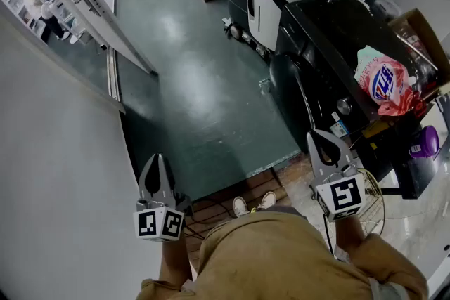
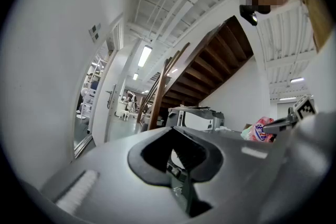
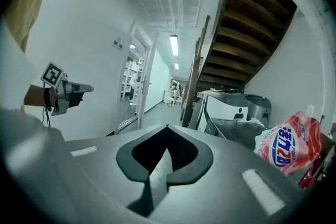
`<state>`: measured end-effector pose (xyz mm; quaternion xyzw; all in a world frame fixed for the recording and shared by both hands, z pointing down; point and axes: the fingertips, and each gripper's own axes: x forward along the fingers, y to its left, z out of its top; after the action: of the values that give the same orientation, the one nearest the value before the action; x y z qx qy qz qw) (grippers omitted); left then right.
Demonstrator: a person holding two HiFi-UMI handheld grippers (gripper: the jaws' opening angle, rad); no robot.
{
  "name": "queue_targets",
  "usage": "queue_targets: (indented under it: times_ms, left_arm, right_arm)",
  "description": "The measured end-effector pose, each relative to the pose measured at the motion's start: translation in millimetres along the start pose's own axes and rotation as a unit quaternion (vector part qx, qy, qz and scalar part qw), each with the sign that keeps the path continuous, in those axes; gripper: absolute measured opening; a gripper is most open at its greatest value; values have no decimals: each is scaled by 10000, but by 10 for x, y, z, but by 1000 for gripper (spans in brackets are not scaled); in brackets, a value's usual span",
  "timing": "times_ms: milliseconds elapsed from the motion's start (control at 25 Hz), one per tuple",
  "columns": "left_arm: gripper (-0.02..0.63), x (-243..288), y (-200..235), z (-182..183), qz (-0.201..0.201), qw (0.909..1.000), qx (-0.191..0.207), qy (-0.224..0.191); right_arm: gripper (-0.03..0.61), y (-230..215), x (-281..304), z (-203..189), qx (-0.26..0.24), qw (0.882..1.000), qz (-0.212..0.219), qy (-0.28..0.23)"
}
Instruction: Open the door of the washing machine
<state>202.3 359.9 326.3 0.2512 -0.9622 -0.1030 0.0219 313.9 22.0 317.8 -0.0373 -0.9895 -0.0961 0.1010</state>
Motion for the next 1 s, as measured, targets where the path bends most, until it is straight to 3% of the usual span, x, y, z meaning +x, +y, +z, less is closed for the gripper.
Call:
queue_targets:
  times_ms: [600,840,880,920,1000]
  left_arm:
    - [60,-113,-258,-98,-56,9999,-108,-10]
    - [60,-111,-261,-129,-125,9998,-167,-33]
    - [60,-111,-247,-111,-143,9998,-156,-55]
    - [61,-116,-217,-97,-150,9998,-151,-63]
    - [60,-145,-112,-84,-111,9998,-184,-53]
  right_arm:
    - [5,95,-316,-101,-143,9990,291,294]
    - [14,211,-379,5,52,9978,654,-44]
    - [42,200,-373,20,112,9978,645,-75]
    - [121,184,-360,35,144,9980,611,-89]
    - [208,146,-330,87,118,9985,508,-138]
